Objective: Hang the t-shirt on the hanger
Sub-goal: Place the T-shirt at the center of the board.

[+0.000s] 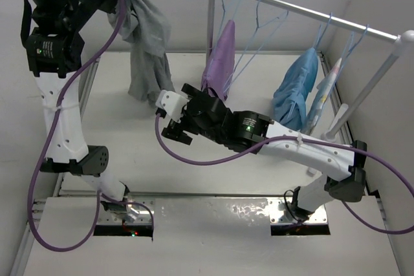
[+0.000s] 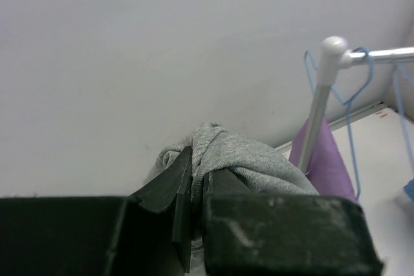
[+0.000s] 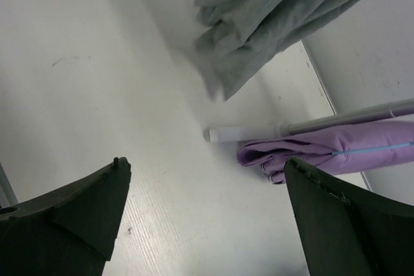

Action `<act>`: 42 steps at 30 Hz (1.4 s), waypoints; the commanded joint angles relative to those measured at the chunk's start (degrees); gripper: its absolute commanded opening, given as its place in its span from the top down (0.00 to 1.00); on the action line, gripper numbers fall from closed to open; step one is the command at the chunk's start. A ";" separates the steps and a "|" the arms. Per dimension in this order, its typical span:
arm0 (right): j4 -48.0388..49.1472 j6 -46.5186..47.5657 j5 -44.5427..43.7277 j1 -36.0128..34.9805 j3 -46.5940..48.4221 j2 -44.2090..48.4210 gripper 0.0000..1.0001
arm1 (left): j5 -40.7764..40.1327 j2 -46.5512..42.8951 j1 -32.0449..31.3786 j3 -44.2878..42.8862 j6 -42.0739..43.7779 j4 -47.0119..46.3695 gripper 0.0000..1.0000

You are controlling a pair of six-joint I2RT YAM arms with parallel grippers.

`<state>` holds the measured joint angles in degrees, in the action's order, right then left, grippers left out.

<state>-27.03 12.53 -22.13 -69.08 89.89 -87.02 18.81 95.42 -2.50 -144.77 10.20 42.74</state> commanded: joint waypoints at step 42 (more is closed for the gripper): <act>14.19 -10.50 0.33 -0.27 -21.33 1.86 0.01 | 1.93 -9.18 3.39 63.39 23.45 5.15 0.26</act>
<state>-18.28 6.39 -22.79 -69.10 69.41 -85.30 17.91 94.48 3.03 -91.79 25.23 46.92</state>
